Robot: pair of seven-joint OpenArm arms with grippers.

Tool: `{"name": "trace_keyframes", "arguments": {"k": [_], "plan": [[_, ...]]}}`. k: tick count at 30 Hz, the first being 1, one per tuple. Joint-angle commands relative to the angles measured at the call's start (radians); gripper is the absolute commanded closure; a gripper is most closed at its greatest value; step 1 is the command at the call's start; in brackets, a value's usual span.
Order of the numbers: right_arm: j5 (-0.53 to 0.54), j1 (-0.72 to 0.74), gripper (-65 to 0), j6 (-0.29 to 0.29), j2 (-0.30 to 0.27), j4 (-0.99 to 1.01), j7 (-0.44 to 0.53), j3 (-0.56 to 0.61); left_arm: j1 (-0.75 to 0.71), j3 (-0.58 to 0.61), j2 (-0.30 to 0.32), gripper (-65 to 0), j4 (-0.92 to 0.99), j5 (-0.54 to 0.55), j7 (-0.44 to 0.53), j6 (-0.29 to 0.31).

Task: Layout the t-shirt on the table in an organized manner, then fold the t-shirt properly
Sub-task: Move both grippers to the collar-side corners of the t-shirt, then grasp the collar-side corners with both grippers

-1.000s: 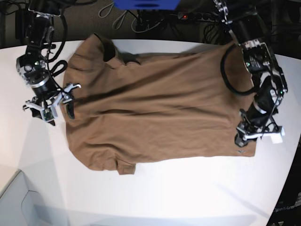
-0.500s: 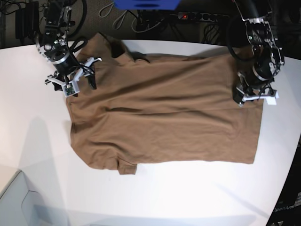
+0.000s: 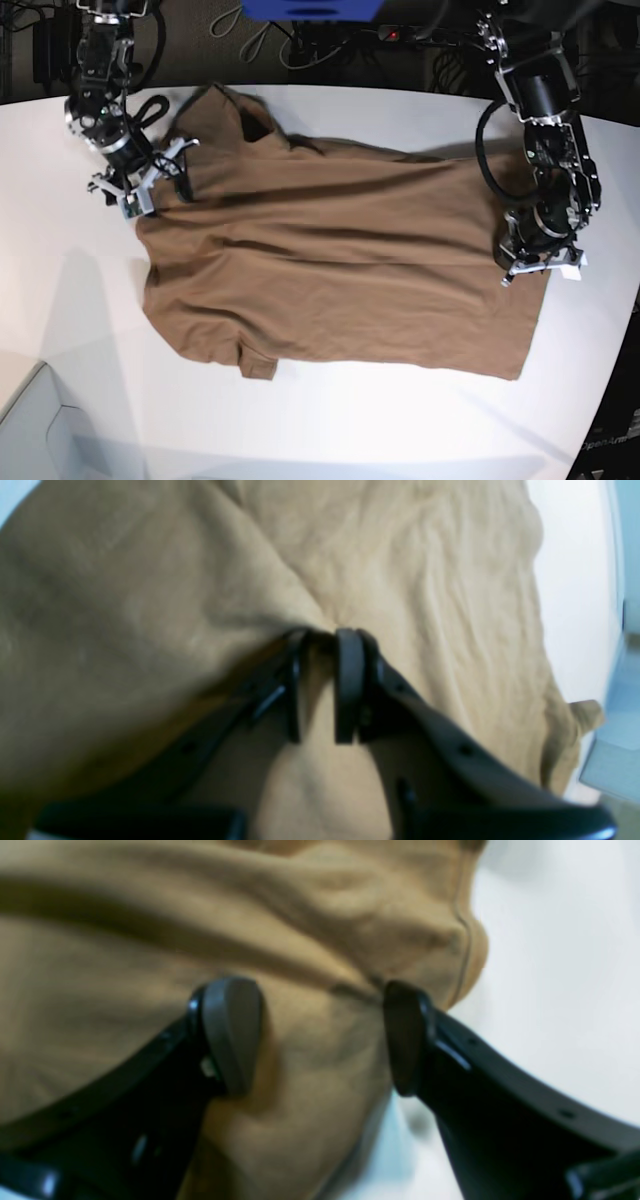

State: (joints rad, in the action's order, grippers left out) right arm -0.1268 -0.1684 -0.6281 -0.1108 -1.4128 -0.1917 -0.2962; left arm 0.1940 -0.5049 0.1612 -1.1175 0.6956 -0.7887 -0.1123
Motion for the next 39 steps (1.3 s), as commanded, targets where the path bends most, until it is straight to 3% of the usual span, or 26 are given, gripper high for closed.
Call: {"name": "trace_keyframes", "arguments": {"k": [1,6,11,16,19,23,30,33,39], "plan": [[-0.023,0.026,-39.2,0.012,-0.01,0.01,-0.022,-0.004,0.02,0.002,-0.005,-10.5,-0.006,-0.02,-0.022,-0.02],[-0.023,0.08,-39.2,0.012,-0.025,-0.024,-0.024,-0.028,0.037,0.002,-0.048,-10.5,-0.089,-0.009,-0.036,-0.02],[-0.023,-0.004,-39.2,0.012,-0.023,-0.219,-0.024,-0.042,-0.052,0.001,-0.059,-10.5,-0.319,0.124,-0.061,-0.02],[-0.023,-0.132,-39.5,0.012,0.039,-0.372,-0.024,-0.061,-0.23,-0.005,-0.016,-10.6,-0.553,0.263,-0.081,-0.027],[-0.023,-0.191,-39.6,0.012,0.109,-0.417,-0.024,-0.084,-0.364,-0.005,0.021,-10.8,-0.608,0.266,-0.073,-0.027],[-0.021,-0.256,-39.6,0.012,0.125,-0.422,-0.024,-0.087,-0.497,-0.005,0.07,-10.8,-0.585,0.256,-0.073,-0.025],[-0.021,-0.294,-39.6,0.012,0.125,-0.42,-0.024,-0.088,-0.56,0.002,0.073,-10.8,-0.6,-0.046,-0.076,-0.028],[-0.021,-0.306,-39.6,0.012,0.125,-0.42,-0.024,-0.088,-0.584,-0.005,0.03,-11.0,-0.655,-0.156,-0.073,-0.023],[-0.021,-0.32,-39.6,0.012,0.139,-0.417,-0.024,-0.09,-0.586,-0.007,-0.044,-22.6,-0.658,-0.334,-0.073,-0.023]]}}
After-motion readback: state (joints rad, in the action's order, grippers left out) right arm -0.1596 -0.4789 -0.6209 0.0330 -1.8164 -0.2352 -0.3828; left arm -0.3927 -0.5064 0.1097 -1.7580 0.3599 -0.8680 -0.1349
